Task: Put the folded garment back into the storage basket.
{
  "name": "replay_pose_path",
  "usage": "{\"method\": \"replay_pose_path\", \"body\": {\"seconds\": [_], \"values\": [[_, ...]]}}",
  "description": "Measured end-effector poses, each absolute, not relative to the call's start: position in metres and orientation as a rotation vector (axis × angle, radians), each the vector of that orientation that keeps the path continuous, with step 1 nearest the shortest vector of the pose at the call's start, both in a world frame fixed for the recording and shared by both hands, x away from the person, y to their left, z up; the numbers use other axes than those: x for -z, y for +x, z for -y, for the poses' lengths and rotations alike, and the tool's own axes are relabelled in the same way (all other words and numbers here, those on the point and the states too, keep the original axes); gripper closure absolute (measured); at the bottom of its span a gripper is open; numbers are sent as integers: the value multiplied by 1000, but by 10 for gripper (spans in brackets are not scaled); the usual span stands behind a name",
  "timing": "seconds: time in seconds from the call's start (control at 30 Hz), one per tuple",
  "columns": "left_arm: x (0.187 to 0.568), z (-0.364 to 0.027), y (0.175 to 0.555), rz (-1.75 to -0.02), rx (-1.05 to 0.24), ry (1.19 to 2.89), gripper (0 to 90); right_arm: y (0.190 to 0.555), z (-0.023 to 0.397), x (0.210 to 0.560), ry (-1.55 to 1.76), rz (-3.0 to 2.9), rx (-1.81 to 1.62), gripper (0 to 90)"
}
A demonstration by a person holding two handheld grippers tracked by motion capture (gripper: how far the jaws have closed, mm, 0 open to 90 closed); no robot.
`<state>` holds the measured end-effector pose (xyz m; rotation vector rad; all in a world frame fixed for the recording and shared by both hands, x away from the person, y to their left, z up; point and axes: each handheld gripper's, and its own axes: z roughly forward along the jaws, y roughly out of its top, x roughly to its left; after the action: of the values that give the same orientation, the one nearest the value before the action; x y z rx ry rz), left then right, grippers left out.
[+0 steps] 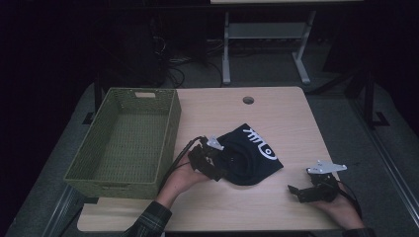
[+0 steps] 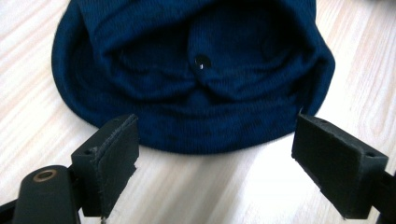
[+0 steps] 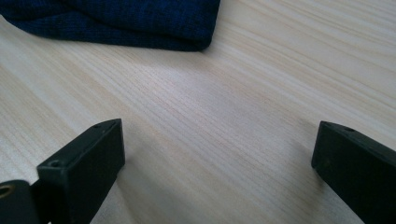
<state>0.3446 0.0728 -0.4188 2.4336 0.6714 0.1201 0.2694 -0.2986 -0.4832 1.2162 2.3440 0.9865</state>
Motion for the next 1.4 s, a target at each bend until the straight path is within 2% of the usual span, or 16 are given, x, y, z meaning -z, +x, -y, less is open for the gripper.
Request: {"method": "replay_pose_path", "body": {"seconds": [0.37,1.1,1.23,1.4], "values": [[415,-52,367,-652,-98,2488,175,270,299,483,1212,-2347,-987,23],[447,-19,385,-622,-97,2655,207,270,299,483,1211,-2347,-987,23],[447,-20,384,-618,-98,2643,256,270,299,483,1212,-2347,-987,23],[444,-22,384,-607,-90,2642,414,270,299,483,1212,-2347,-987,24]]}}
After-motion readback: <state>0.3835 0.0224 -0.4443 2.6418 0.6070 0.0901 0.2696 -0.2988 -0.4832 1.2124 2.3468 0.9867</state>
